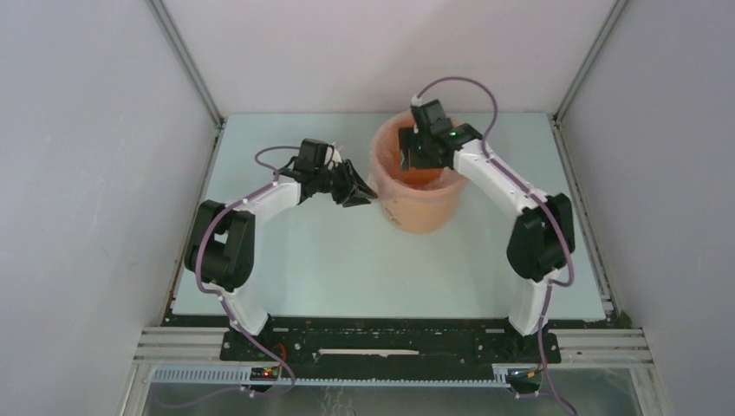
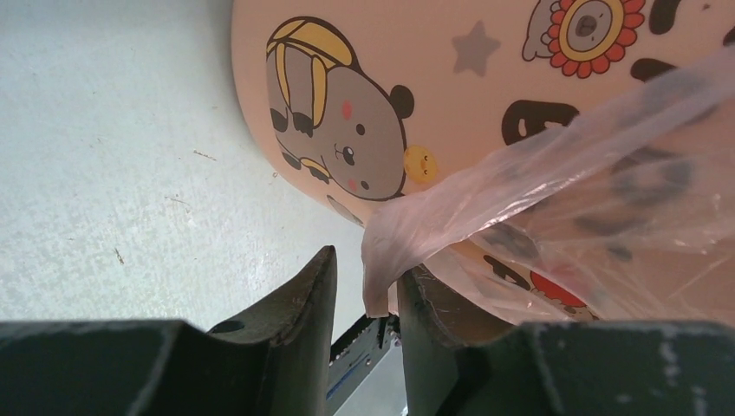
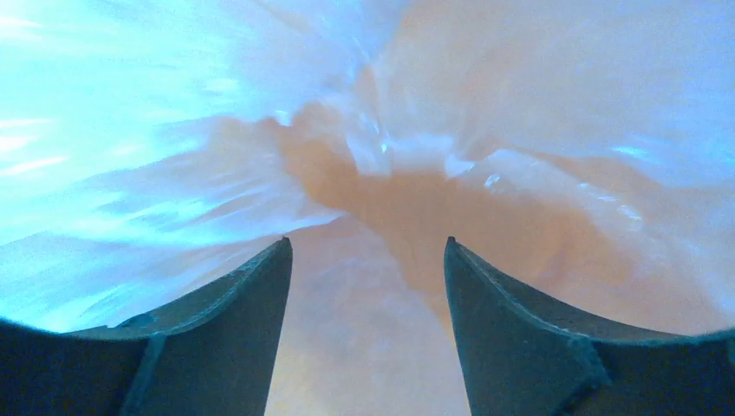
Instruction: Put the trash bags into the trash bin
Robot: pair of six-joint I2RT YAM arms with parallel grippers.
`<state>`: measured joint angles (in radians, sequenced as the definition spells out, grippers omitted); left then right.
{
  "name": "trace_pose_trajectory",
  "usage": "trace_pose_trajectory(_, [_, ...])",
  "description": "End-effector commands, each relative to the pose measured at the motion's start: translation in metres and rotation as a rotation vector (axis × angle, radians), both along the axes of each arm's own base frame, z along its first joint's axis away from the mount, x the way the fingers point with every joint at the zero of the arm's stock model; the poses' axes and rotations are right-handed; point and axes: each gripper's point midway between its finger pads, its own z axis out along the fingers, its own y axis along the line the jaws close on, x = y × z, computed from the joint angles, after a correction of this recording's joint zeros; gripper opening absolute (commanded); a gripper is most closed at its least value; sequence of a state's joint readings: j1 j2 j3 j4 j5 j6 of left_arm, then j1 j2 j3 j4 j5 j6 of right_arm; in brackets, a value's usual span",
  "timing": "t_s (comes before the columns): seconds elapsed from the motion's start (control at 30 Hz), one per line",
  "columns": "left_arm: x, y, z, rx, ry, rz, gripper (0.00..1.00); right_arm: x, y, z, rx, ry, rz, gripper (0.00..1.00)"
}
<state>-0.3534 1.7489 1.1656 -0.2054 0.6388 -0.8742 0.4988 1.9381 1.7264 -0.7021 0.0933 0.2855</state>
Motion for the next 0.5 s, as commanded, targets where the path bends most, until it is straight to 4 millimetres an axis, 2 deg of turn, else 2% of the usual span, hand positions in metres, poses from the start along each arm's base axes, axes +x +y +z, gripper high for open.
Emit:
trace_pose_trajectory(0.0, [0.008,-0.006,0.020,-0.020,-0.058,-0.011,0.37,-0.006,-0.009,0.097,0.097,-0.159,-0.021,0.76])
trace_pose_trajectory(0.1, [0.006,-0.005,0.018,-0.017,-0.053,-0.010,0.37,-0.007,-0.012,0.117,0.123,-0.186,-0.026,0.79])
trace_pose_trajectory(0.2, [0.005,-0.004,0.017,-0.015,-0.053,-0.010,0.37,-0.006,-0.013,0.124,0.137,-0.197,-0.025,0.79])
trace_pose_trajectory(0.3, [0.005,-0.004,0.018,-0.015,-0.057,-0.011,0.39,-0.010,-0.014,0.147,0.180,-0.211,-0.013,0.71])
trace_pose_trajectory(0.4, [0.004,-0.003,0.019,-0.007,-0.067,-0.013,0.43,-0.018,-0.025,0.183,0.218,-0.276,-0.018,0.55])
trace_pose_trajectory(0.43, [0.004,-0.003,0.019,-0.006,-0.068,-0.014,0.44,-0.024,-0.032,0.193,0.230,-0.299,-0.023,0.53])
trace_pose_trajectory(0.47, [0.004,-0.003,0.019,-0.006,-0.065,-0.015,0.44,-0.030,-0.033,0.194,0.251,-0.292,-0.008,0.52])
